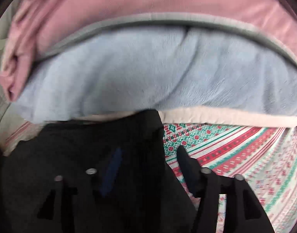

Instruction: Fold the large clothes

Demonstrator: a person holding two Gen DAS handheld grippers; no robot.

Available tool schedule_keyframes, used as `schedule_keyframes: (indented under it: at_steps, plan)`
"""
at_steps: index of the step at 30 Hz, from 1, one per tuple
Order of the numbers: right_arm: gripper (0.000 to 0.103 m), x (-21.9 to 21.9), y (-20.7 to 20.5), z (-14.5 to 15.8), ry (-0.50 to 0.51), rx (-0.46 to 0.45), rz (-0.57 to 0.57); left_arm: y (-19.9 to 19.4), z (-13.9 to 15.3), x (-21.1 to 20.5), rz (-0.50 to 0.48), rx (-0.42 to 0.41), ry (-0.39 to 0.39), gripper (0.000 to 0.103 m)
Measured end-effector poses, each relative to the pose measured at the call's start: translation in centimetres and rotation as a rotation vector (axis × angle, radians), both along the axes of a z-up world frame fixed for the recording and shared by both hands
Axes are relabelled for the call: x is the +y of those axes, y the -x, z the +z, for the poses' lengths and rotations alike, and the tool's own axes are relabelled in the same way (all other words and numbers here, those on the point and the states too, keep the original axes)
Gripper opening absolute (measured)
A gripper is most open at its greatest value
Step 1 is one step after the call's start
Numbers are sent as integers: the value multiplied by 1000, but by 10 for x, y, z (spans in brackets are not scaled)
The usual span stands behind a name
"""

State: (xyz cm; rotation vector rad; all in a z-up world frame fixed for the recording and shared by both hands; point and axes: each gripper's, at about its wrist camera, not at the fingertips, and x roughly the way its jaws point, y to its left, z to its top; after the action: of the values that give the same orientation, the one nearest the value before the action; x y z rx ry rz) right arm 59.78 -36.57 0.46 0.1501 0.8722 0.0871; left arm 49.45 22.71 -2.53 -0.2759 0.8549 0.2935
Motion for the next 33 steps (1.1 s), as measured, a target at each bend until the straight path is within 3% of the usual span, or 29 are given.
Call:
schedule_keyframes:
  at_steps: [1,3,7,11,14,18,23,24,27,29,31,33]
  plan:
    - [66,-2,11,12,12,-10,16,10,8,-1,-12,-8,9,56]
    - [66,-3,28,29,24,-3,41,41,25,-7,-50,-40,12,58]
    - [66,-13,77,38,30,84,104,85,30,-20,-114,15,-37,59]
    - [66,6,129,40,-23,141,172,124,21,-34,-180,51,50,59]
    - [66,25,175,35,-30,158,255,146,10,-62,-209,87,30,59]
    - [66,30,220,18,13,181,296,167,2,-66,-87,89,-25,59]
    - [66,-54,239,5,-124,182,108,191,-1,-36,-21,119,33,59]
    - [63,-72,238,-2,-136,193,58,199,0,-32,-3,111,54,59]
    - [17,-85,236,-12,-110,192,49,214,0,-29,11,93,53,59]
    - [13,-76,232,-24,-97,216,66,205,-14,-32,8,150,5,59]
    - [10,-58,227,-41,56,251,75,197,-29,-34,37,201,-43,59]
    - [9,-50,221,-57,143,252,62,191,-39,-32,60,192,-54,57]
